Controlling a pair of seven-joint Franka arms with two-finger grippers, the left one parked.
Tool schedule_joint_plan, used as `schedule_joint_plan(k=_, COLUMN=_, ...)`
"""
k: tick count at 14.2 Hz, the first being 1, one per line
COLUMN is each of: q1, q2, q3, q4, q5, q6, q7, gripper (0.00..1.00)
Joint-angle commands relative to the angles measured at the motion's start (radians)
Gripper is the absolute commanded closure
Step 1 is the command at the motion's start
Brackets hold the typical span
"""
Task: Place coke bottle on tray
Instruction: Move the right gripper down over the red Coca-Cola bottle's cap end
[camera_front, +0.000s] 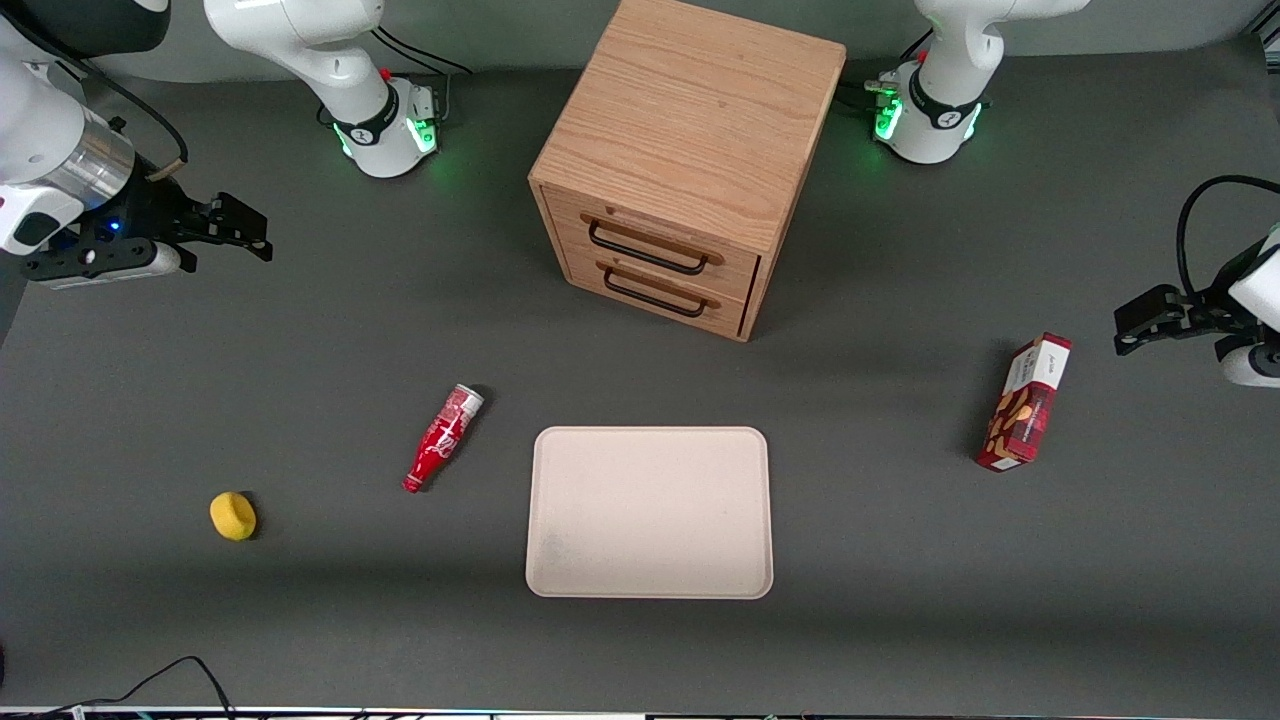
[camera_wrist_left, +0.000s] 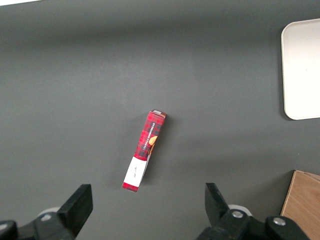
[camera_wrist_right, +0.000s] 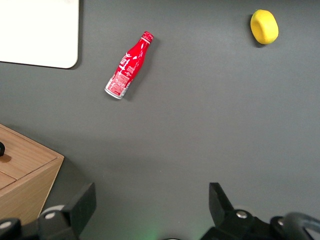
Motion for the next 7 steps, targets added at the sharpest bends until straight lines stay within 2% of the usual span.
schedule_joint_plan(k=1, q1=-0.014, q2=0.013, q3=0.014, q4=0.026, q5=-0.01, q6=-0.024, q7=0.021, gripper=0.0)
schedule_joint_plan(k=7, q1=-0.011, q2=0.099, q3=0.022, q4=0.109, q5=-0.012, q6=-0.088, q7=0.085, gripper=0.0)
